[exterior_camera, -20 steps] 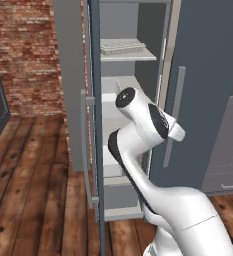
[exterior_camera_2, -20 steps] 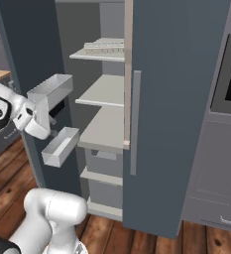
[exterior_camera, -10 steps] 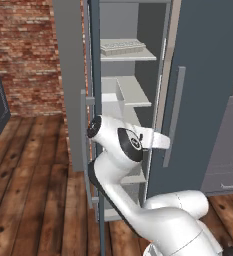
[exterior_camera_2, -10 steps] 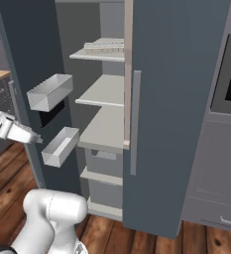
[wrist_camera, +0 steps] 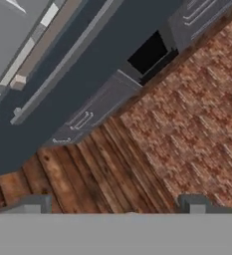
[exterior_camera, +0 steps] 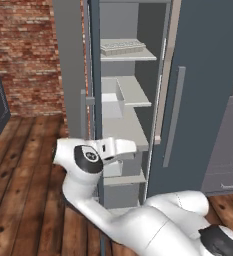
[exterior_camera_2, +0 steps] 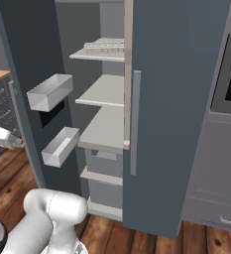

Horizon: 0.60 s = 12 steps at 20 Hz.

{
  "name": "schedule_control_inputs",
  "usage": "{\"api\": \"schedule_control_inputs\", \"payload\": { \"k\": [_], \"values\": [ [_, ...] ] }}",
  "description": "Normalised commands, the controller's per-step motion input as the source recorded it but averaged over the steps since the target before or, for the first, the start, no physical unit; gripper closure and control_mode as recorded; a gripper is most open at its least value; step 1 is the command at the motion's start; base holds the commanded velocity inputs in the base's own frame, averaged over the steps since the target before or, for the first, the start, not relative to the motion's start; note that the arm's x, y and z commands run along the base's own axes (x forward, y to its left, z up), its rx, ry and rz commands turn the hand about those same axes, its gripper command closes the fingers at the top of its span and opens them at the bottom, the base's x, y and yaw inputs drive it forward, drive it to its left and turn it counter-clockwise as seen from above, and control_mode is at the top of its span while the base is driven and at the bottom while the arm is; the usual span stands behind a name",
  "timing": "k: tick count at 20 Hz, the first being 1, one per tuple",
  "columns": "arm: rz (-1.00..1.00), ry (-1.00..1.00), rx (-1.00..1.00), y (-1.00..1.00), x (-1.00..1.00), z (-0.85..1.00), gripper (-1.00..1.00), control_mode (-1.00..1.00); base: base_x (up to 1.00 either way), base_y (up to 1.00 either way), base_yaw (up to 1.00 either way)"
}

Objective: The ice cube tray has been filled with water. Take the tray and place it in the freezer to make ice. Close the freezer door after placing the tray.

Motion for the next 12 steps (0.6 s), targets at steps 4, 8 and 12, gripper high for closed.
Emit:
{"api": "schedule_control_inputs", "payload": {
  "k": [4, 8, 12],
  "values": [
    [0.0, 0.2, -0.21, 0.55, 0.08, -0.28, -1.0, -1.0, 0.0, 0.0, 0.0],
    [0.0, 0.16, -0.16, 0.46, 0.13, -0.23, -1.0, -1.0, 0.0, 0.0, 0.0],
    [0.0, 0.13, -0.11, 0.45, 0.26, -0.13, -1.0, -1.0, 0.0, 0.0, 0.0]
  ]
}}
